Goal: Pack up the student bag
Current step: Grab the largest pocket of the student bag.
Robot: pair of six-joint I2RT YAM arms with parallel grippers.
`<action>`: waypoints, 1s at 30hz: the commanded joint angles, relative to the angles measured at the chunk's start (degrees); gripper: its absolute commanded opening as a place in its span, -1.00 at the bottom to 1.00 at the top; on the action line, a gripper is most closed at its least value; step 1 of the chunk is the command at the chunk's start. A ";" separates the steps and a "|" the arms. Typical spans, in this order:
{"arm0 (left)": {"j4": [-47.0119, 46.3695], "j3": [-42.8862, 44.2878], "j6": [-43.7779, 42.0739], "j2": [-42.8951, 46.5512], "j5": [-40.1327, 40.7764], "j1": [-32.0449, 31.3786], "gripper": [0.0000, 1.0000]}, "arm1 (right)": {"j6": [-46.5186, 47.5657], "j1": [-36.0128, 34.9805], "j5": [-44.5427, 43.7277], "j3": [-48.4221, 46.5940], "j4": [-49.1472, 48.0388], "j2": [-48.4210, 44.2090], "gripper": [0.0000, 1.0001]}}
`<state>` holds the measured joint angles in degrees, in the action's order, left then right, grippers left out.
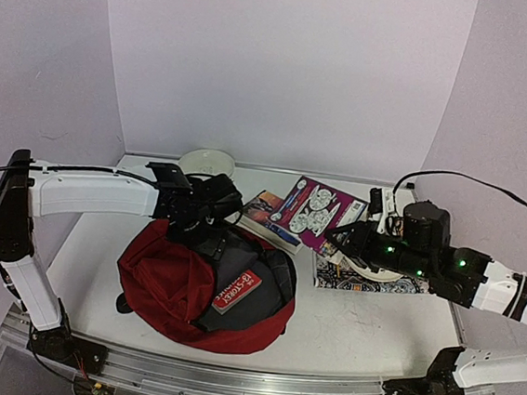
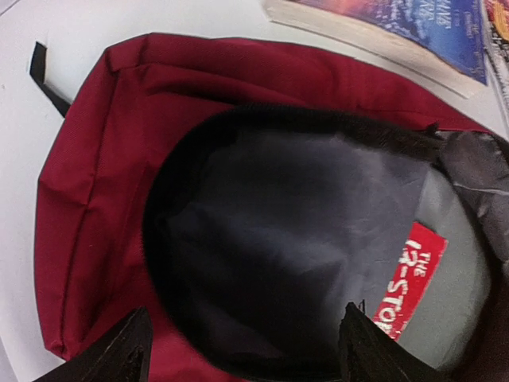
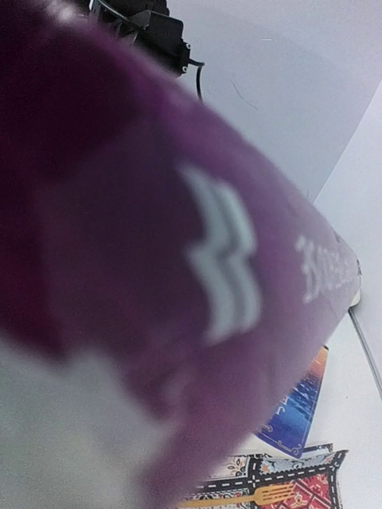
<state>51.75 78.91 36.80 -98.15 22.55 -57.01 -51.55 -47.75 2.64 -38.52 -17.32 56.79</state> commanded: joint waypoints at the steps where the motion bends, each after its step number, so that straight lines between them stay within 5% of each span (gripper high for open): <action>1: 2.83 -1.70 1.60 0.42 3.65 1.20 0.68 | 1.20 0.15 4.56 -3.84 -5.71 0.62 -1.00; 9: -0.89 -2.54 0.37 -1.33 -1.52 2.16 0.62 | -0.31 0.18 9.18 -2.44 -5.71 1.25 -1.00; 17: -3.77 1.65 -1.99 0.99 -4.31 2.51 -0.67 | -3.38 0.15 13.48 -0.50 -5.73 1.91 -1.00; 20: -3.66 3.91 -3.20 2.56 -3.52 2.69 -0.95 | -4.27 0.18 14.28 0.11 -5.75 2.15 -1.00; 30: -3.19 11.74 -6.13 8.23 0.75 2.95 -1.00 | -6.63 0.19 17.29 1.87 -6.02 3.88 -1.00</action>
<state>50.02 85.06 32.85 -94.44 19.59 -54.57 -57.22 -47.75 16.91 -36.72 -17.19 60.14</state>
